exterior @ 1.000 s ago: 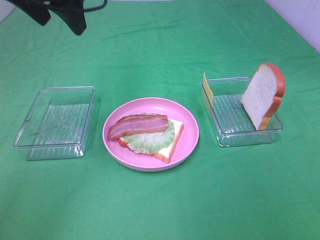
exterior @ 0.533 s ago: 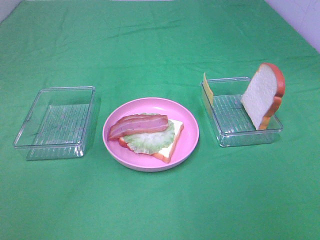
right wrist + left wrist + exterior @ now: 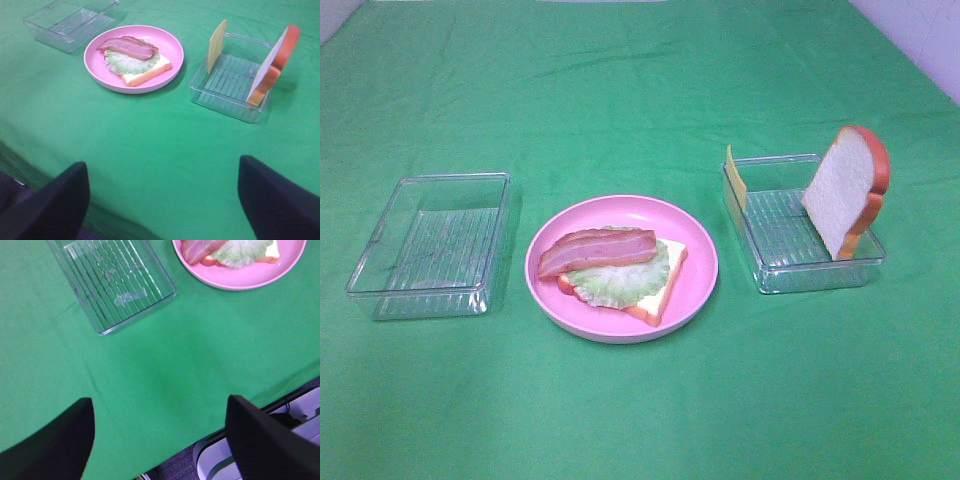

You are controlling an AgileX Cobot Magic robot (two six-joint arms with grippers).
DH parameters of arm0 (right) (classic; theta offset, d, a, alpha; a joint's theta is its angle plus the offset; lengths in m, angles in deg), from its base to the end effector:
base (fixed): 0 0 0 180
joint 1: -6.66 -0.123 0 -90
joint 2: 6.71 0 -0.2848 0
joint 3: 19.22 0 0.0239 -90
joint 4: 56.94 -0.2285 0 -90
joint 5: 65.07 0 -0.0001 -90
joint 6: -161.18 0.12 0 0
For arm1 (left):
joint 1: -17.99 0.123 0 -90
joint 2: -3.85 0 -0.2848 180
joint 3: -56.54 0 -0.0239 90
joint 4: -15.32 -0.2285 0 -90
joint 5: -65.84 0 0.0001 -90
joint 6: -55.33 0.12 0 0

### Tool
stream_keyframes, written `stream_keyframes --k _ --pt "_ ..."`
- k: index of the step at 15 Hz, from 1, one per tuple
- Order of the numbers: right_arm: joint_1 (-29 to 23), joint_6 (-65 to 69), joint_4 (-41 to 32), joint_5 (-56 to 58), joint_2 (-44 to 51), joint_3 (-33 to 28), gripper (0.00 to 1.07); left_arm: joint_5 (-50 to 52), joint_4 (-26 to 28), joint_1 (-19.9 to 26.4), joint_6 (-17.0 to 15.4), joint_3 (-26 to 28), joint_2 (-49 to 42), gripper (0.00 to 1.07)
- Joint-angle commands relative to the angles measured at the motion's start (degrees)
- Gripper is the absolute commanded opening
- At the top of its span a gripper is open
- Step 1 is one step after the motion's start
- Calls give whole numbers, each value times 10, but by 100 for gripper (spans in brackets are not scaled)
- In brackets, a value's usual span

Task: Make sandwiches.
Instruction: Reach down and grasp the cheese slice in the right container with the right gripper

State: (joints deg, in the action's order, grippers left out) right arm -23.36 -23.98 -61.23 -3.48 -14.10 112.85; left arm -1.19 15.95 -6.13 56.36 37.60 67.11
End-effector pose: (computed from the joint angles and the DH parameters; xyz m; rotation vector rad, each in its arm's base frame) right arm -0.0051 0.0062 0.2551 -0.6264 1.9597 0.3600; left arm 0.1422 -0.0650 0.3289 0.5670 2.5509 -0.1584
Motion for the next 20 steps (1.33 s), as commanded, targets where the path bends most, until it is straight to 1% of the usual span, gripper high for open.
stream_keyframes --k 1,2,3,4,5,7,9,10,11,13,15,16,18,20 --pt "-1 -4 -1 -7 7 -3 77 34 2 -1 -5 -88 -92 70" --pt "-1 -4 -1 -7 7 -3 77 44 5 -1 -5 -121 -136 70" --pt "-1 -4 -1 -7 7 -3 77 50 6 -1 -5 -140 -173 70" --pt "-1 -4 -1 -7 7 -3 77 50 6 -1 -5 -140 -173 70" --pt "-1 -4 1 -7 7 -3 77 61 6 -1 -5 -180 -251 70" --pt "-1 -4 6 -7 7 -3 77 64 6 -1 -5 -224 -344 70" --pt "-1 -4 10 -8 7 -3 77 66 6 -1 -5 -253 -410 70" --pt "-1 -4 13 -9 7 -3 77 66 6 -1 -5 -262 -429 70" --pt "-1 -4 13 -13 6 1 76 70 6 -1 -3 -286 -481 70" --pt "-1 -3 23 -37 -13 9 76 73 5 -1 -3 -293 -528 70" --pt "-1 27 52 -120 -89 12 76 70 5 -1 -3 -297 -551 70" --pt "-1 27 52 -120 -89 12 76 70 5 -1 -3 -297 -551 70" --pt "-1 100 77 -221 -210 12 76 70 4 -1 -3 -297 -571 70" --pt "-1 168 80 -290 -325 21 75 70 4 -1 -3 -297 -571 70"
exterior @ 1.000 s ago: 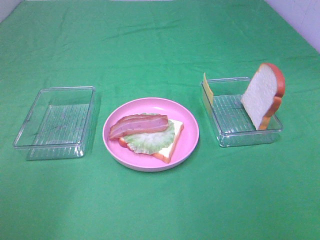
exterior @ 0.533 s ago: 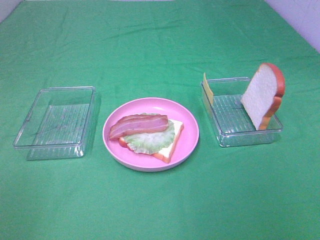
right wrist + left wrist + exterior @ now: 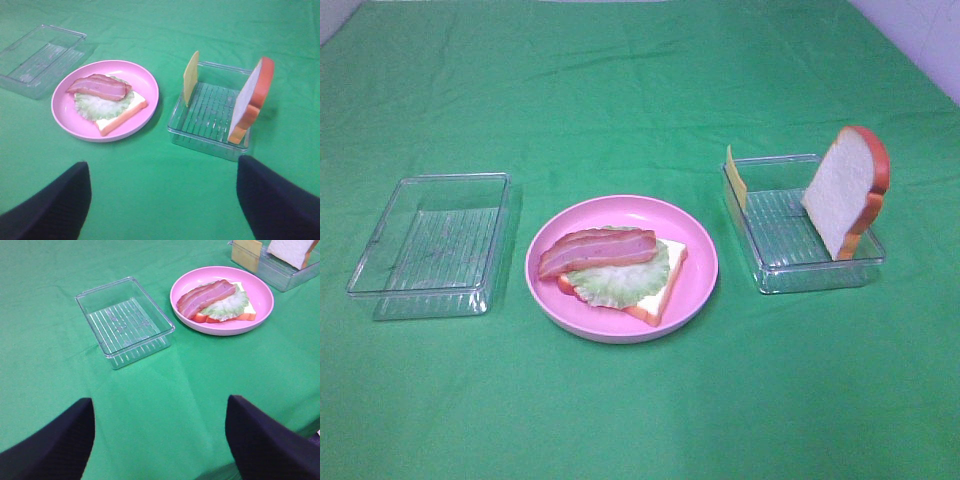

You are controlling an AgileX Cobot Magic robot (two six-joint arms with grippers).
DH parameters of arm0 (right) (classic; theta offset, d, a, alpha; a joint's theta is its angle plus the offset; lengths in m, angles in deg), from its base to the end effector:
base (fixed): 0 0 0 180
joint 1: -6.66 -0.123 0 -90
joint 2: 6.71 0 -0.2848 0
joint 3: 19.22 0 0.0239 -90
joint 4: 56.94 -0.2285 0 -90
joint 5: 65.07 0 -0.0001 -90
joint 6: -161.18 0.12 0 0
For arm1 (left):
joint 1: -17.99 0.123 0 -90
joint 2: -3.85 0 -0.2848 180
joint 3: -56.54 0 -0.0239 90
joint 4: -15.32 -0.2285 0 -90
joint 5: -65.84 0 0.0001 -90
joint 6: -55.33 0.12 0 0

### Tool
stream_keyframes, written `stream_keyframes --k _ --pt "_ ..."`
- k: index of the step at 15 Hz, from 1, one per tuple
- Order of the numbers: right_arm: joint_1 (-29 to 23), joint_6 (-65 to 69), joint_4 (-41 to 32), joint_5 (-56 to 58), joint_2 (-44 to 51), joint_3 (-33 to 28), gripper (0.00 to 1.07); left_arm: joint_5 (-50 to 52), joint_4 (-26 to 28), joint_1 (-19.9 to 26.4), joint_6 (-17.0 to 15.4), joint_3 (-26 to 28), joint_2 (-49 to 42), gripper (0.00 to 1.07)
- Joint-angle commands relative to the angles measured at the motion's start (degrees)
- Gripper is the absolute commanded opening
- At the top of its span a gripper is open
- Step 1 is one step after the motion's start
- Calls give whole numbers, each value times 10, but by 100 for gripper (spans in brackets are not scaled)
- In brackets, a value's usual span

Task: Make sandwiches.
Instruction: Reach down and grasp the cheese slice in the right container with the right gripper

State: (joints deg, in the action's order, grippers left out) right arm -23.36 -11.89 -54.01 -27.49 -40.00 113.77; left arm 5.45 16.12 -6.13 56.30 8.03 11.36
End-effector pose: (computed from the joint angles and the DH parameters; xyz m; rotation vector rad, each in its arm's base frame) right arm 0.0791 0.0414 0.2853 -0.4372 2.0275 0.3411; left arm 0.0005 -0.0018 0.2543 0.4442 1.9934 -0.2705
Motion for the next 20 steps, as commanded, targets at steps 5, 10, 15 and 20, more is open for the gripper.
stream_keyframes --k 5,10,15,20 --pt "-1 70 -4 -21 -406 182 72 4 2 -1 -2 -1 -13 70" --pt "-1 69 -13 147 -646 447 72 4 2 -1 -2 -1 -13 70" --pt "1 69 -36 221 -759 575 72 4 2 -1 -2 -1 -13 70" --pt "47 58 -115 279 -921 745 68 5 2 -1 -2 -1 -13 70"
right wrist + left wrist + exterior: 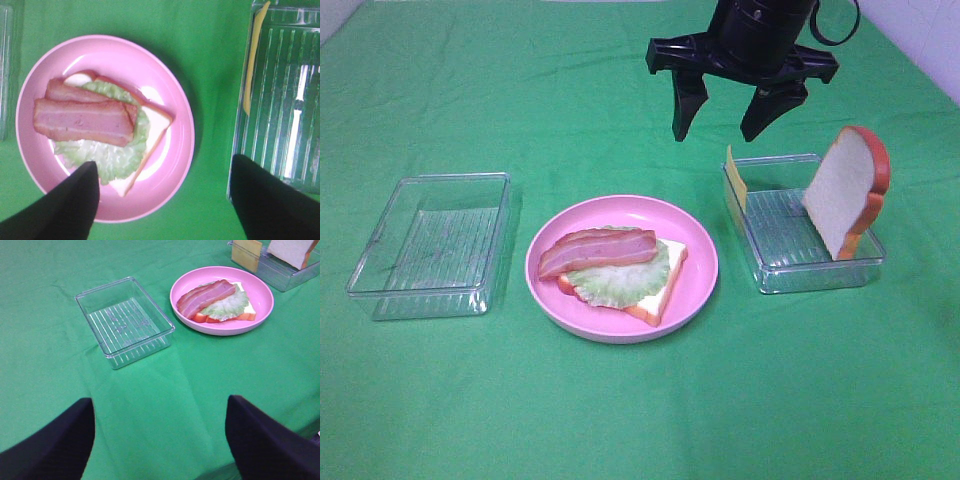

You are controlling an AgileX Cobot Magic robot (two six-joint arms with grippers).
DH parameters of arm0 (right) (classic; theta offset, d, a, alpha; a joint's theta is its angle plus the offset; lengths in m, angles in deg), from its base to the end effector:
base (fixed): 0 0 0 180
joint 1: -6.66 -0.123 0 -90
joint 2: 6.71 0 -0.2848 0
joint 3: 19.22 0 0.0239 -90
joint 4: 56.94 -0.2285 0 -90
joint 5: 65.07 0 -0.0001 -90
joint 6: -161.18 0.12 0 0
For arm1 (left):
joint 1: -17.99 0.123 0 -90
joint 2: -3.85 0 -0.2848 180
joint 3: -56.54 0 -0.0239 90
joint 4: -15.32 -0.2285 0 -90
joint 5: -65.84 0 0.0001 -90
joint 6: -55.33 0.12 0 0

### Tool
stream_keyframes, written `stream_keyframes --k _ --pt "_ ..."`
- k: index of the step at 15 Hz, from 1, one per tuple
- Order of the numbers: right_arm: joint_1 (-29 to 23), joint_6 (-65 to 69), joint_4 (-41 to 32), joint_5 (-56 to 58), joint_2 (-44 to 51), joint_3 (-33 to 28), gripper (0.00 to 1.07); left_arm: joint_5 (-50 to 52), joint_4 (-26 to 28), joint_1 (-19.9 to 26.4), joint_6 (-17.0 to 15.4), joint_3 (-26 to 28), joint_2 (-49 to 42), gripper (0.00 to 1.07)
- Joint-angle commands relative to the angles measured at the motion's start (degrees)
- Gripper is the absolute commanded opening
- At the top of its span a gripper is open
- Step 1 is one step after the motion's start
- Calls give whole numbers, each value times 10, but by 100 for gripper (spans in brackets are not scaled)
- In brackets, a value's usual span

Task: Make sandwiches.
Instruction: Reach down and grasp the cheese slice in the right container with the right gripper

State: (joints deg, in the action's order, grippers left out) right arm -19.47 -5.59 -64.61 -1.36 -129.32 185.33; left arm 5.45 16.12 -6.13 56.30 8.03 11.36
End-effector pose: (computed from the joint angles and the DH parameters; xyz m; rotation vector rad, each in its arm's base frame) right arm 0.3713 0.1982 0.2415 -0.2649 2.8551 0.3300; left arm 0.0005 -0.0018 0.2543 0.4442 1.9934 -0.2705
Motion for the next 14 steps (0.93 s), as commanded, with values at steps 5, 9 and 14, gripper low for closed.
stream_keyframes --k 5,9,14 --pt "29 -3 -10 54 -109 97 68 5 2 -1 -2 -1 -13 70" --pt "42 -5 -17 41 -129 98 65 5 2 -1 -2 -1 -13 70" --pt "42 -6 -18 40 -155 98 61 5 2 -1 -2 -1 -13 70"
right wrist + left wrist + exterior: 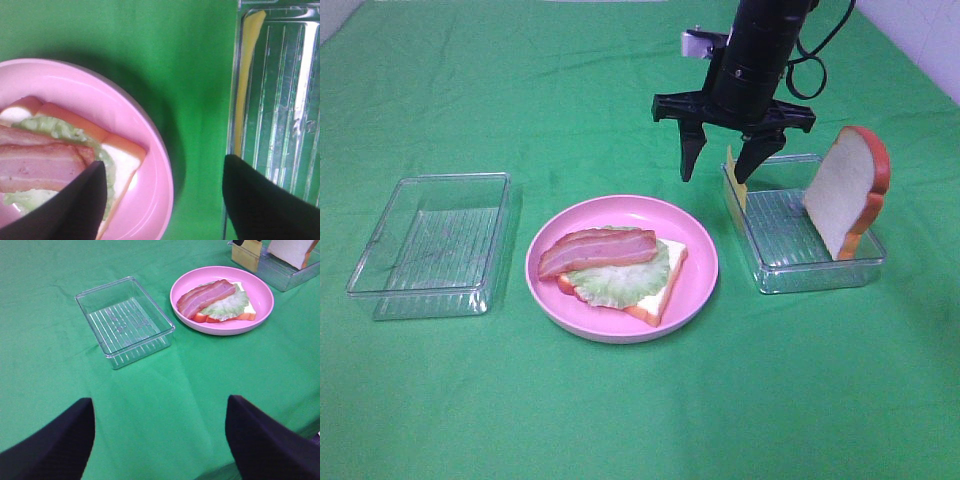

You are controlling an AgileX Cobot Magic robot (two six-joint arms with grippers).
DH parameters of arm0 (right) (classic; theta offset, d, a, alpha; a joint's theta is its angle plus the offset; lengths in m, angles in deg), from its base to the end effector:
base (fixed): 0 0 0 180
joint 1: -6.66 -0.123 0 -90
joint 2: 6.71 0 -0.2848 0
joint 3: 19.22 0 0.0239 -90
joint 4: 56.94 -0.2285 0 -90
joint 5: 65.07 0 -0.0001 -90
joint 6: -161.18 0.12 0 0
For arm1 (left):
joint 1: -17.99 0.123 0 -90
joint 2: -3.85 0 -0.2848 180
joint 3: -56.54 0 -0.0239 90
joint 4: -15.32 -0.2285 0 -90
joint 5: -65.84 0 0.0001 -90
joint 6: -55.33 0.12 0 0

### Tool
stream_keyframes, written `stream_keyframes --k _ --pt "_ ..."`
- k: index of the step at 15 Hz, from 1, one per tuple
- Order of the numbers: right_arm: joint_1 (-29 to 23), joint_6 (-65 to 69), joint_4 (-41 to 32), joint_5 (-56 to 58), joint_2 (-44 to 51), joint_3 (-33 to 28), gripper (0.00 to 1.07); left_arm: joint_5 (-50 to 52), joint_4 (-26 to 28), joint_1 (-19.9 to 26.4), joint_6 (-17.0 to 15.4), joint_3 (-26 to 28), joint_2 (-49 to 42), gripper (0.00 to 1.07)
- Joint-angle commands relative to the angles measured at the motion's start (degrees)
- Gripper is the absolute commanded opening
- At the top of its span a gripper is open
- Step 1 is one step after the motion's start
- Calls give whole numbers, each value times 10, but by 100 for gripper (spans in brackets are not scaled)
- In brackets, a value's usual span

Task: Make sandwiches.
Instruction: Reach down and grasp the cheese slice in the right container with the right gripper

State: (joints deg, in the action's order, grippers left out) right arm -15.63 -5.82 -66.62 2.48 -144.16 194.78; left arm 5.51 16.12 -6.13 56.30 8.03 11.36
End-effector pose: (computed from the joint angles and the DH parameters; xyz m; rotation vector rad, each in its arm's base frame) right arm 0.4154 0.1905 0.1687 -0.1660 3.0213 0.3051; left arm 0.0005 -0.0018 0.2544 0.4440 1.9924 -0.2706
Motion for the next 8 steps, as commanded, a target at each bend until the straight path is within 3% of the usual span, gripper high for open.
stream_keyframes --k 1,5,6,8 --pt "3 -3 2 2 -9 3 60 4 2 -1 -2 -1 -13 70" --pt "3 6 25 4 -9 3 48 4 2 -1 -2 -1 -13 70" --pt "3 10 34 4 -9 3 41 4 2 -1 -2 -1 -13 70" --pt "3 9 18 5 -9 5 41 4 2 -1 -2 -1 -13 70"
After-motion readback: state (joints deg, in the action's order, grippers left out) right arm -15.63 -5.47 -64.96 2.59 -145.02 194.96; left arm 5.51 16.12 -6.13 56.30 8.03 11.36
